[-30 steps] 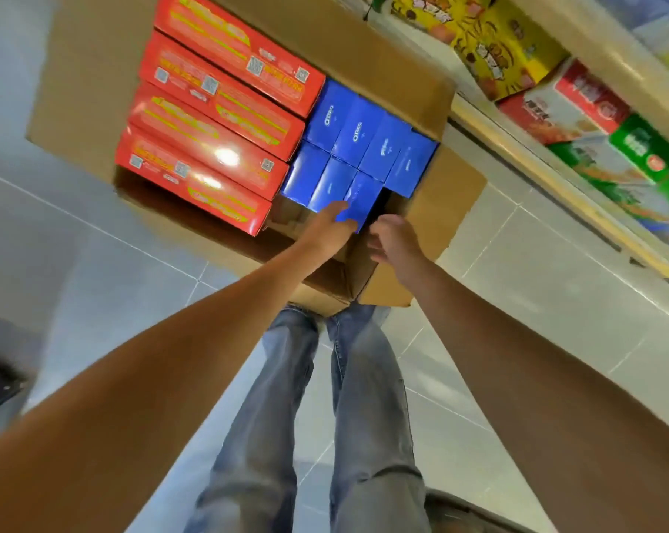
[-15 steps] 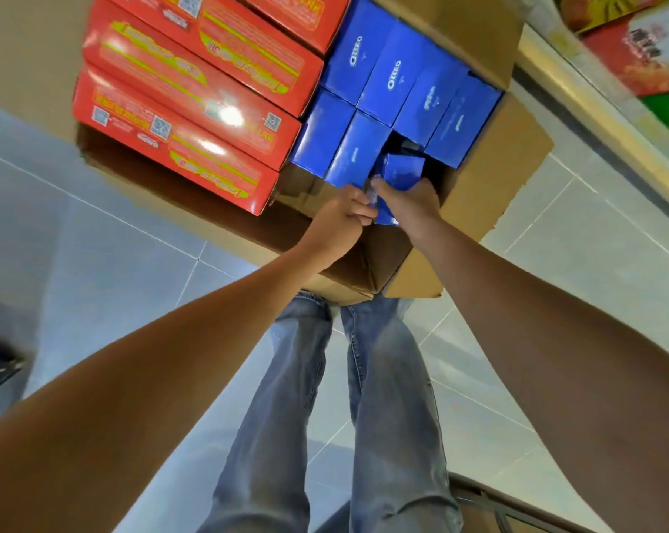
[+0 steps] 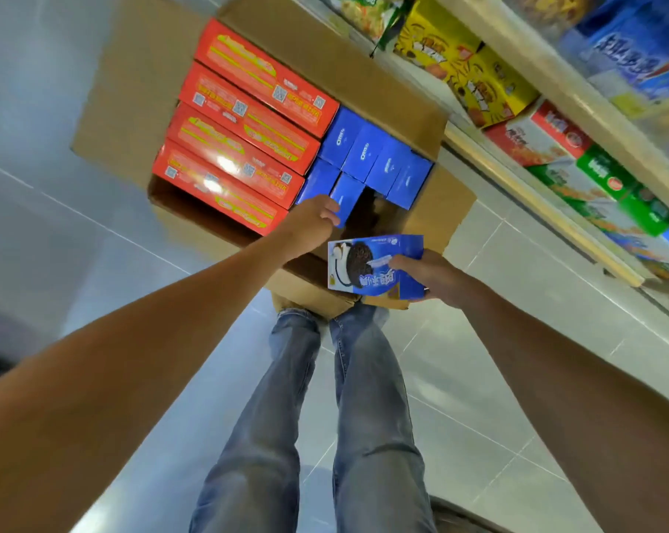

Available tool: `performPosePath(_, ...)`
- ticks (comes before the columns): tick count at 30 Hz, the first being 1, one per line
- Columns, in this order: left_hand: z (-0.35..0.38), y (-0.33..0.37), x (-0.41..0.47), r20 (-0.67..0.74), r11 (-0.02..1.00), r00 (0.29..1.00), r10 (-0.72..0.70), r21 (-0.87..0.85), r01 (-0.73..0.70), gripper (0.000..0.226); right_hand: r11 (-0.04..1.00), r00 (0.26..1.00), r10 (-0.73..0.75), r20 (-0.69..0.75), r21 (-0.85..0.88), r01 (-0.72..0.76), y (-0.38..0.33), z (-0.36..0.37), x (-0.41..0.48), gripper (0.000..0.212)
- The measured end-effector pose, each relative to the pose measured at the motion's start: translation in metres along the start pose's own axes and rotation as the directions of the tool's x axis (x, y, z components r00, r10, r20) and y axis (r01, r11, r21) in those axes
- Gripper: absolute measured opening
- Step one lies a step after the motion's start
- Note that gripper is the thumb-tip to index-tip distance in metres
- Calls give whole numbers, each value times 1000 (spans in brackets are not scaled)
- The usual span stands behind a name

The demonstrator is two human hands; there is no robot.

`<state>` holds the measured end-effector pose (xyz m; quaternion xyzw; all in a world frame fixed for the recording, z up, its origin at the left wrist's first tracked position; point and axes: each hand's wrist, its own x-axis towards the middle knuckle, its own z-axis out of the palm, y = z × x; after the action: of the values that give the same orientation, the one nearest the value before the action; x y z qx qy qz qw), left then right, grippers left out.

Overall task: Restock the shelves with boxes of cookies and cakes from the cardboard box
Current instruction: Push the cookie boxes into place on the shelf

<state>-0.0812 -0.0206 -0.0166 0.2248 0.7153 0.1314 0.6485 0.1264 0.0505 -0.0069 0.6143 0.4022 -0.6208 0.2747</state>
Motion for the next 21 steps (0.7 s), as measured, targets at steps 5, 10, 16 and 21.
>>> performPosePath(5,-15,71,-71,232,961,970,71,243,-129,56,950,981,-128,145,-265,163,-36,-20,-94,32)
performPosePath(10,-38,140,-149,349,846,924,159,434,-309,94,914,949,-236,209,-286,289,-96,-43,-187,28)
performPosePath(16,-87,216,-237,89,832,873,479,269,-485,71,858,868,-496,30,-142,494,-153,-69,-306,77)
performPosePath(21,-130,258,-295,-218,827,825,521,-109,-551,50,780,770,-625,-127,-131,612,-185,-83,-393,72)
